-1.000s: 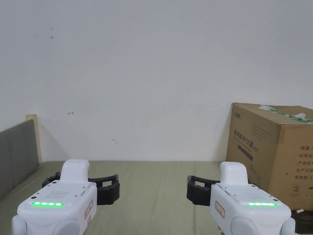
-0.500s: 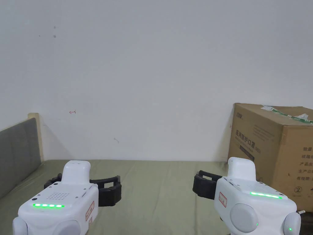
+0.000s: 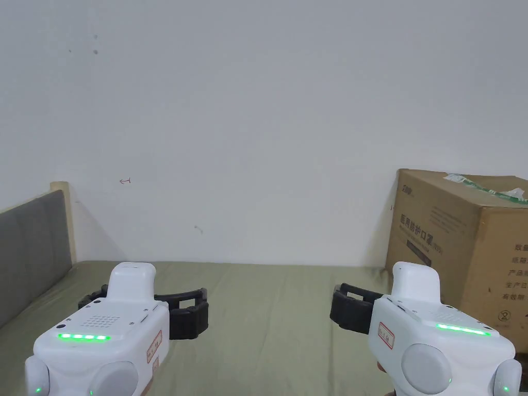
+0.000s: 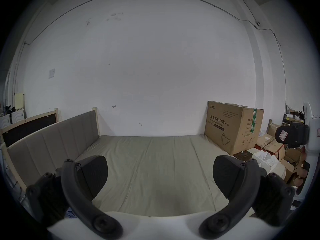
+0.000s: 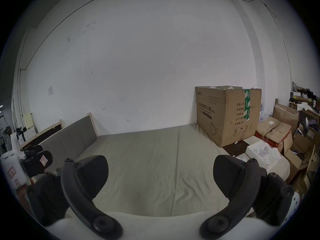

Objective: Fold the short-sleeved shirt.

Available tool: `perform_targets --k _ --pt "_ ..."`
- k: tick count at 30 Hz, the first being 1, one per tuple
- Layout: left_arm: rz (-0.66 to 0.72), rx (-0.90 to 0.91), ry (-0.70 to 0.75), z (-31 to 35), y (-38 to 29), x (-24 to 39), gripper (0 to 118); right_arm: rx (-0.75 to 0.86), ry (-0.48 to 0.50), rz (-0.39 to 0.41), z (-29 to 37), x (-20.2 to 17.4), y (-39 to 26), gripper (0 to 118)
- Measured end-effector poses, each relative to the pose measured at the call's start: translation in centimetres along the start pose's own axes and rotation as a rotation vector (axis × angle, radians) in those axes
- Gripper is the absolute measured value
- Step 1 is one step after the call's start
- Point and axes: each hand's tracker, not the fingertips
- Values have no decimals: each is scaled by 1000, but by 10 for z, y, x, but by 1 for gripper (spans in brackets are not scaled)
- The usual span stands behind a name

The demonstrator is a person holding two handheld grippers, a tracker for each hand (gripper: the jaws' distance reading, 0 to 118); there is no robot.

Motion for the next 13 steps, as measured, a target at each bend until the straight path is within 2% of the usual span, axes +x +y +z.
perform_targets --k 2,5,13 --pt "1 0 -1 0 0 0 118 -2 5 11 -1 -1 -2 118" --pt "3 0 -3 -1 -1 -3 118 -5 17 -40 -3 5 -1 118" --pt "15 3 4 -2 -2 -7 118 17 -25 0 -2 -1 -3 118"
